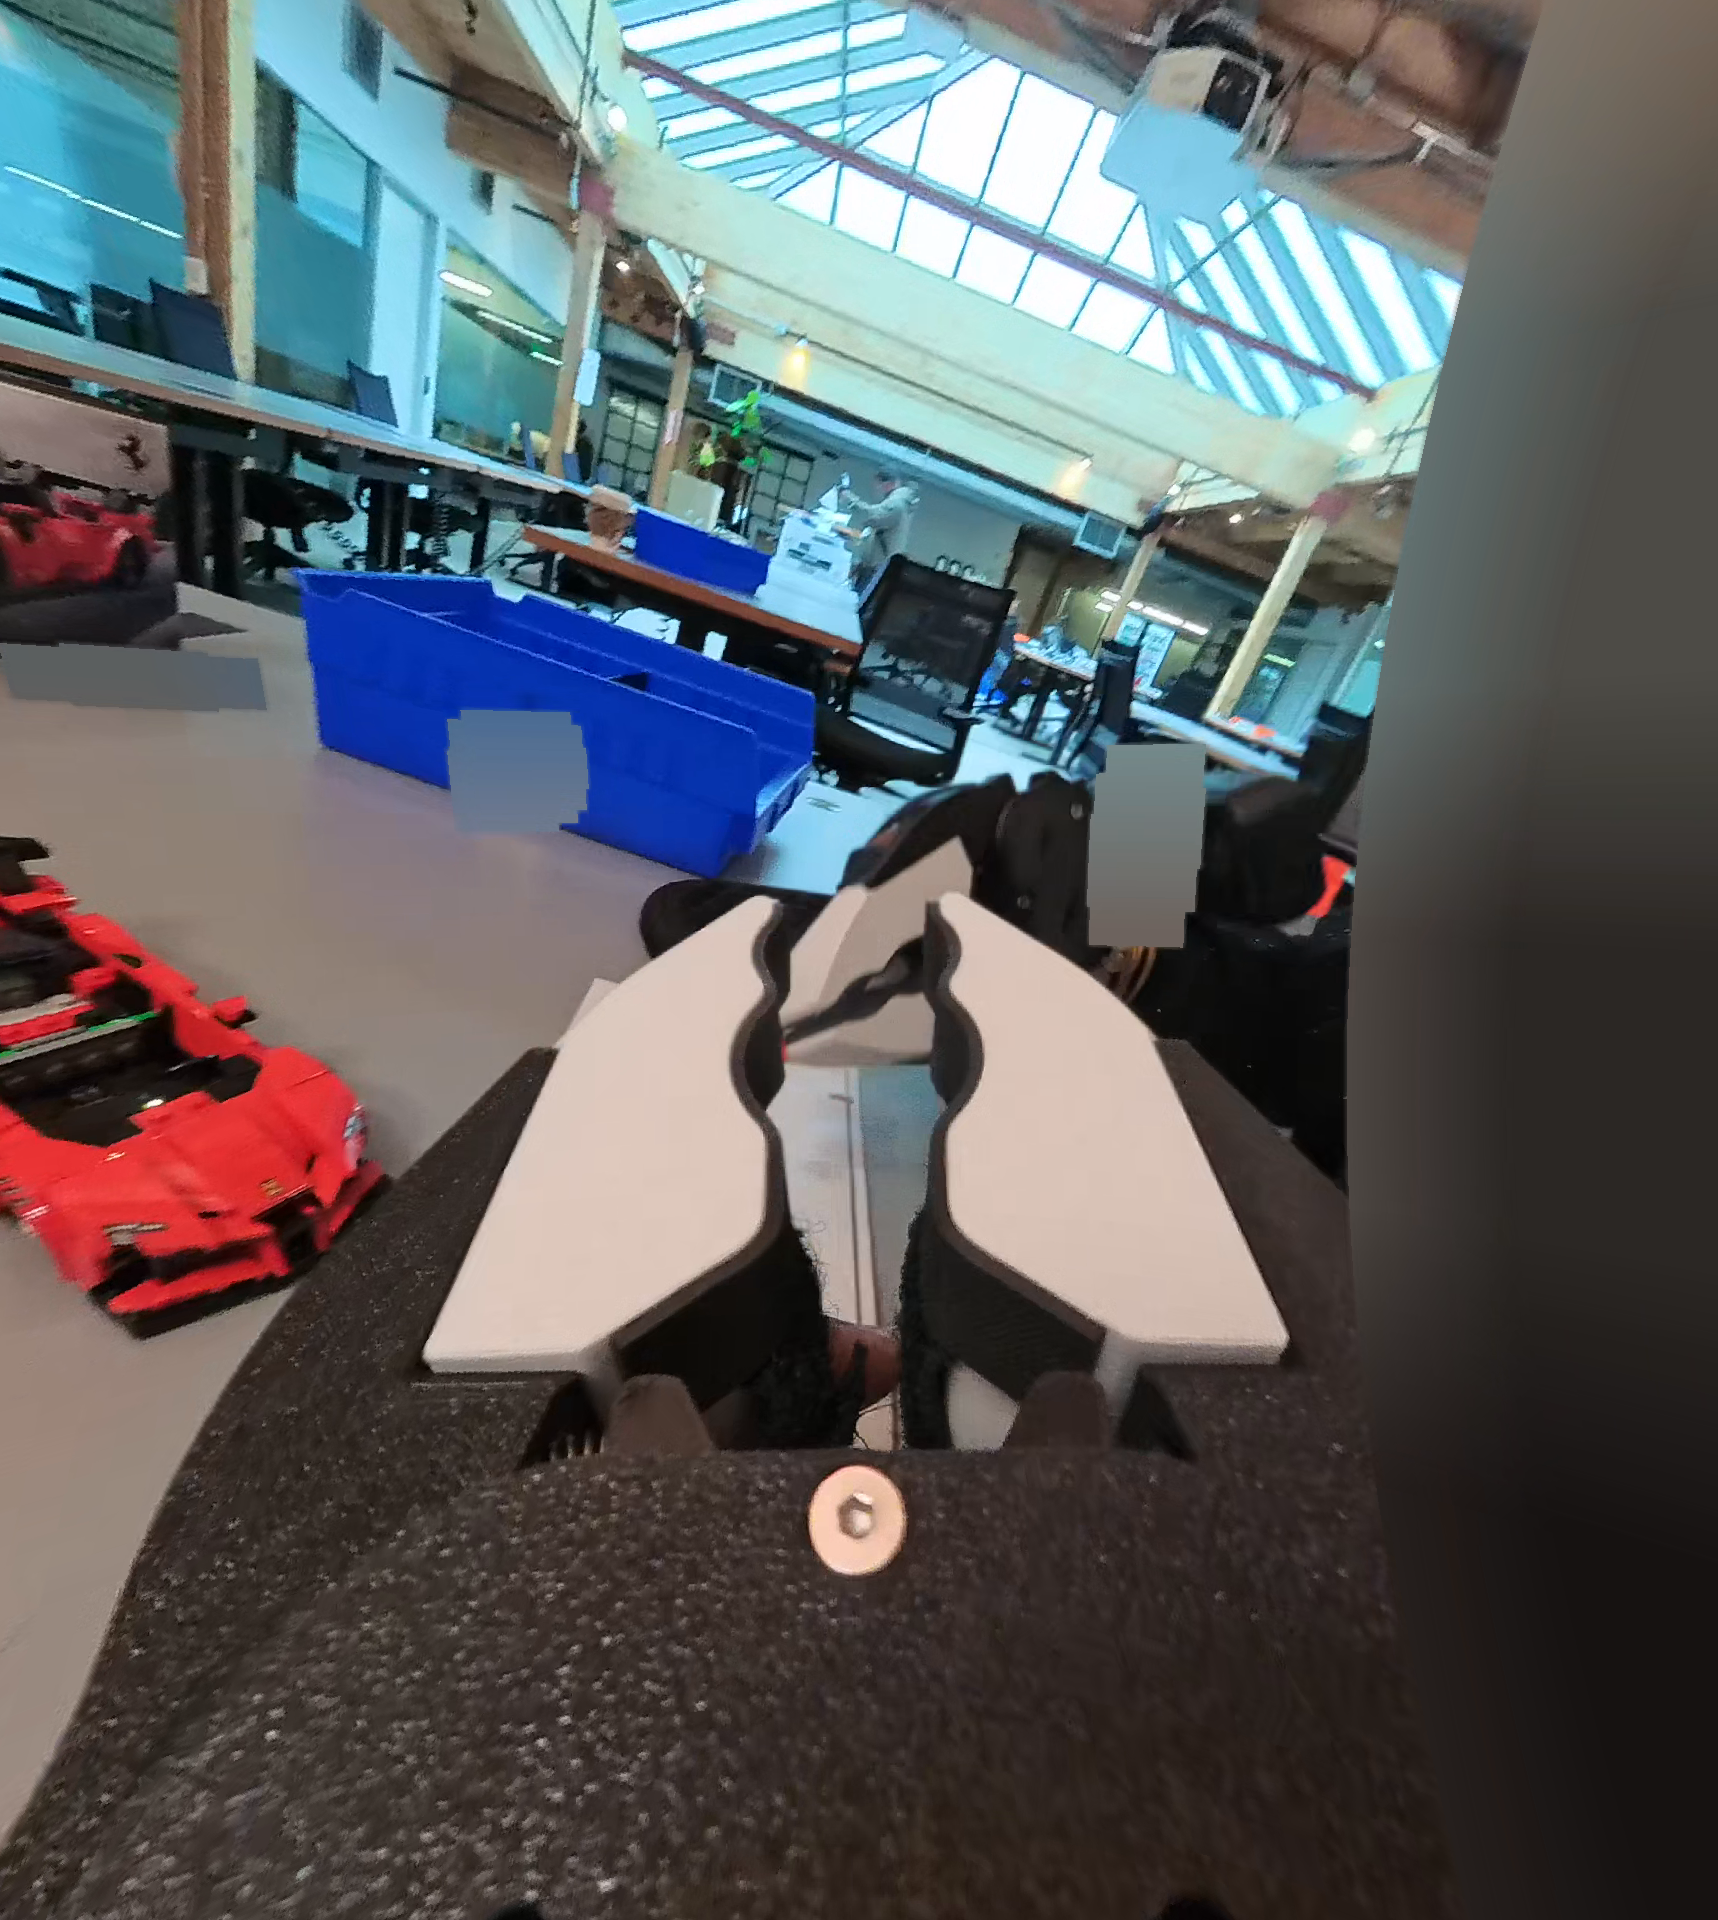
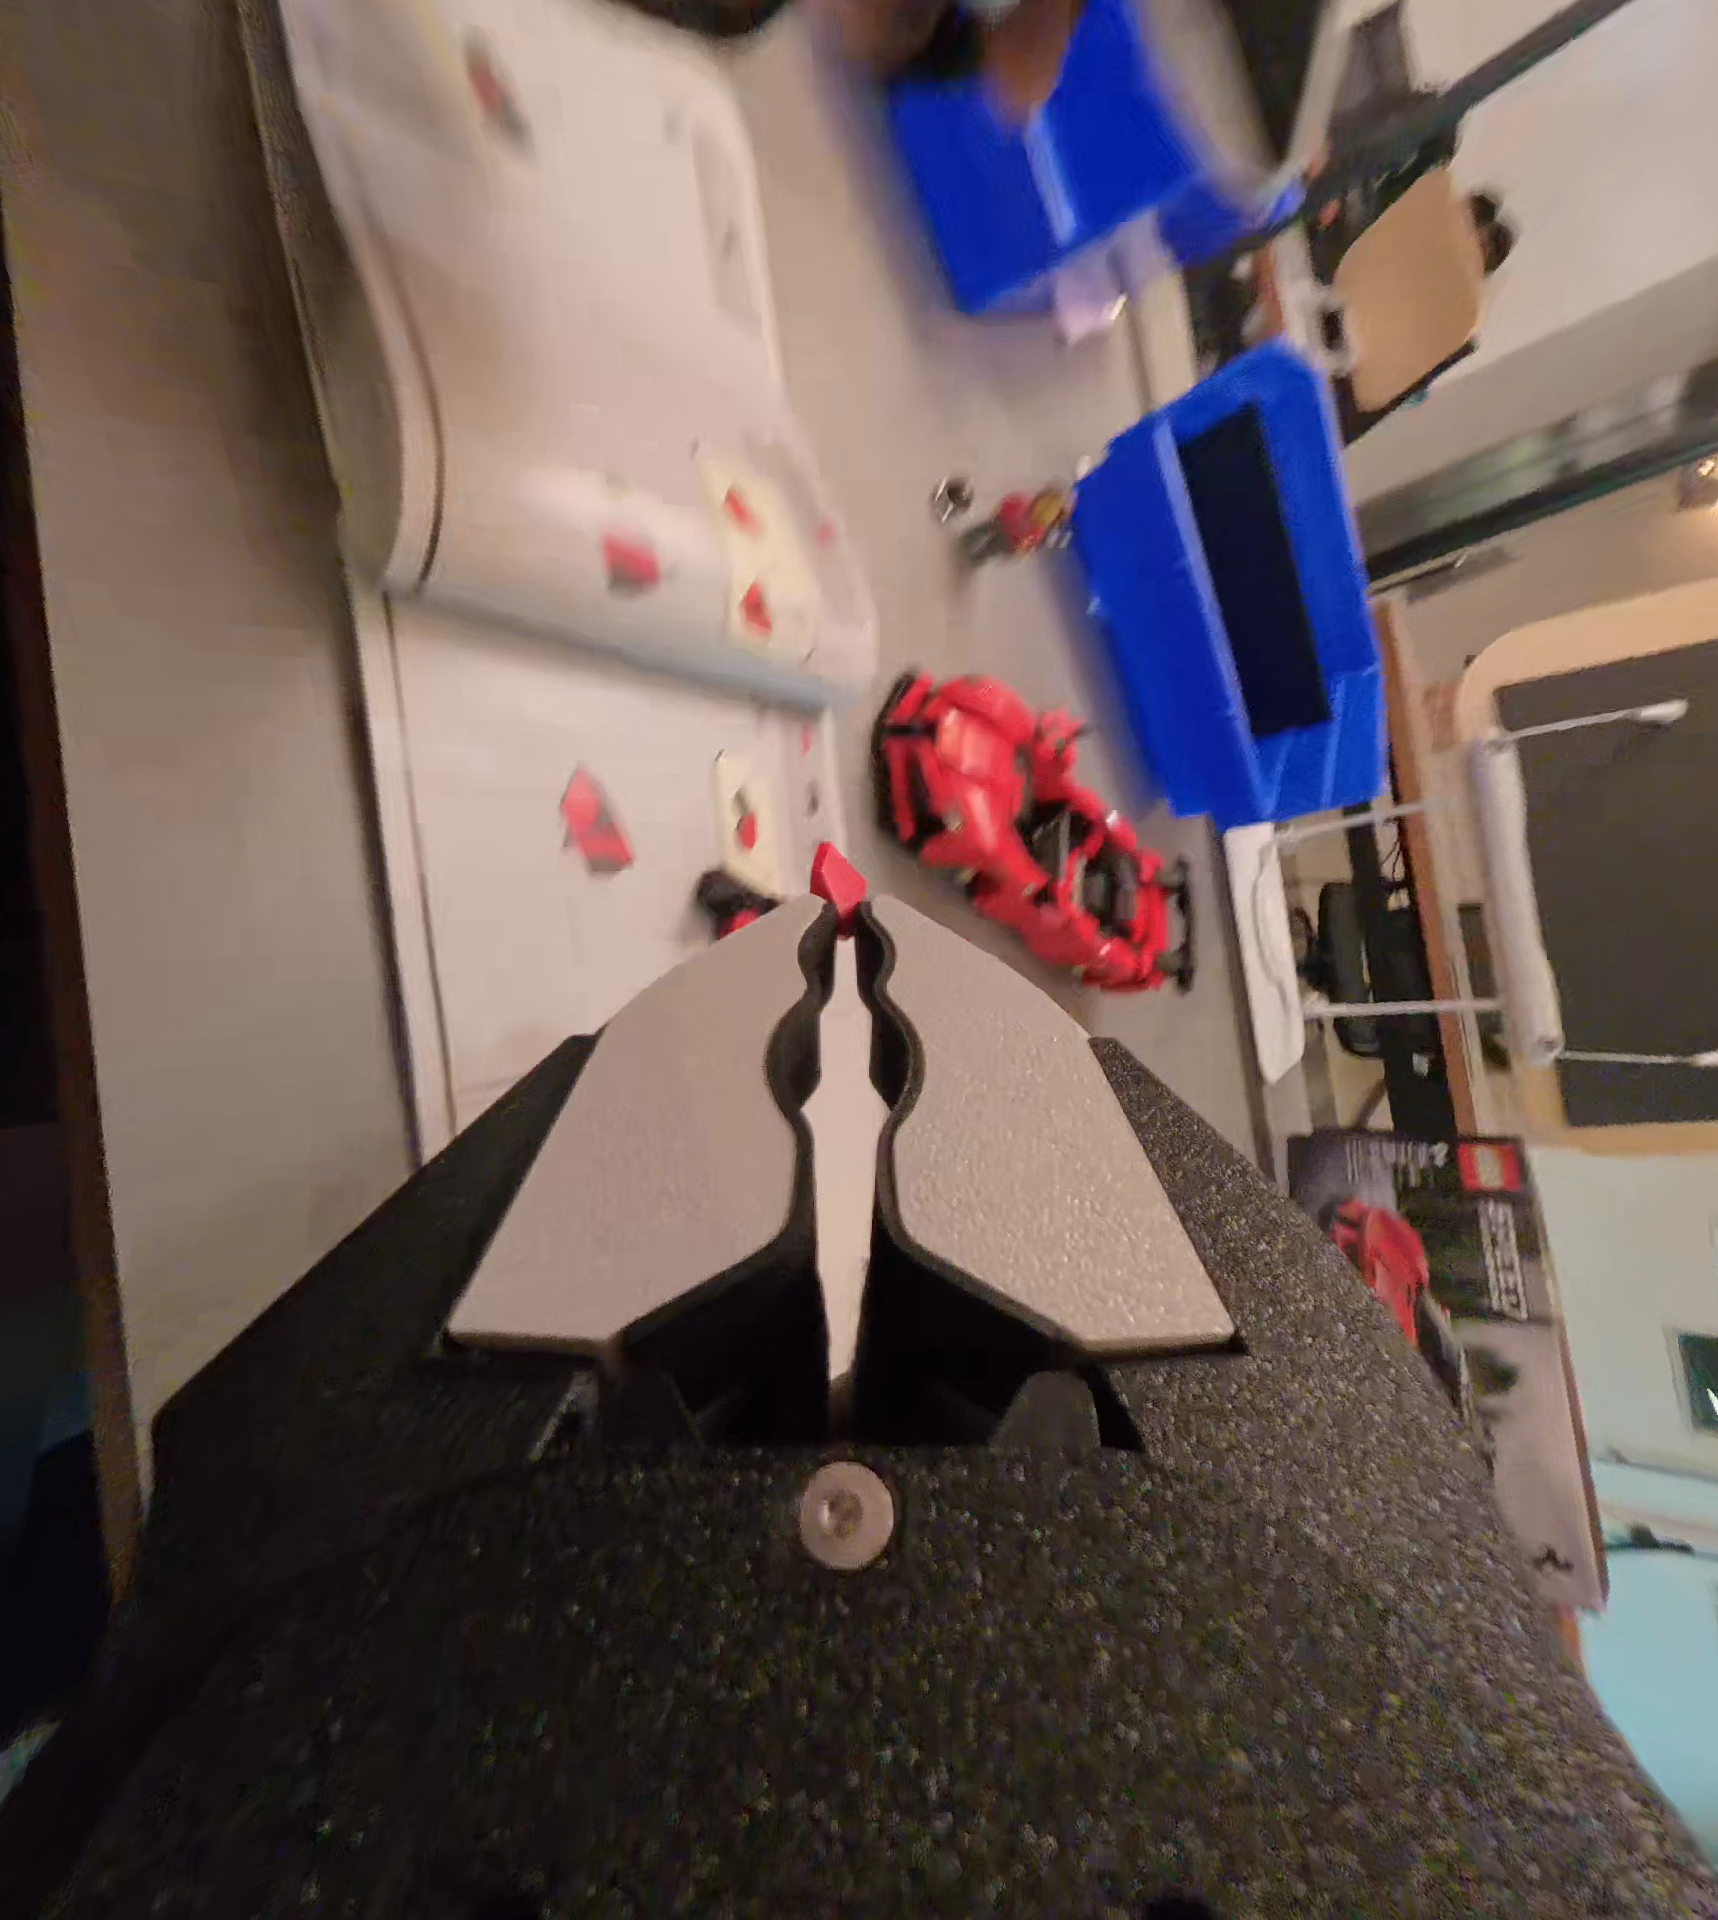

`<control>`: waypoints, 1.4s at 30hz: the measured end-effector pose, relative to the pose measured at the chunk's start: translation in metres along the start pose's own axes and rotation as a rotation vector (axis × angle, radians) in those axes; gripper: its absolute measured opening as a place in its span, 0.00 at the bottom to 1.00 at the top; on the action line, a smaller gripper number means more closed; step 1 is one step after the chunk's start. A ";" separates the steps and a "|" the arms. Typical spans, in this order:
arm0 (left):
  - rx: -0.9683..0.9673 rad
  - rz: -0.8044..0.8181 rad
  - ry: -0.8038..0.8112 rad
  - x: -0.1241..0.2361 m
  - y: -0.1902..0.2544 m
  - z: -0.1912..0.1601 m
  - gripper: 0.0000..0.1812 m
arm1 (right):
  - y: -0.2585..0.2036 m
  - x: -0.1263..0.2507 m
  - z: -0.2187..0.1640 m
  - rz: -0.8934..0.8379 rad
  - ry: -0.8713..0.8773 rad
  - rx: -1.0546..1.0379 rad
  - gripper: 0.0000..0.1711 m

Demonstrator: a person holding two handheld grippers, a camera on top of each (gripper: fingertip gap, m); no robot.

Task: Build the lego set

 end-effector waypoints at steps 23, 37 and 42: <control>-0.057 0.053 -0.096 -0.003 -0.007 -0.013 0.12 | -0.017 -0.028 -0.027 -0.031 -0.229 0.527 0.02; -0.084 0.122 -0.229 -0.005 -0.013 -0.025 0.12 | -0.024 -0.032 -0.010 -0.181 -0.509 0.348 0.02; -0.212 0.186 -0.575 -0.019 -0.020 -0.045 0.13 | -0.025 -0.033 -0.007 -0.204 -0.560 0.264 0.02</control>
Point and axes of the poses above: each gripper's, where its closed fingertips meet, x back along the fingers, z out of its top, y = z × x across the jaws, the point moved 4 cm from there along x, back along the fingers, and after that the axes turned 2 degrees about -z, right-handed, at the moved point
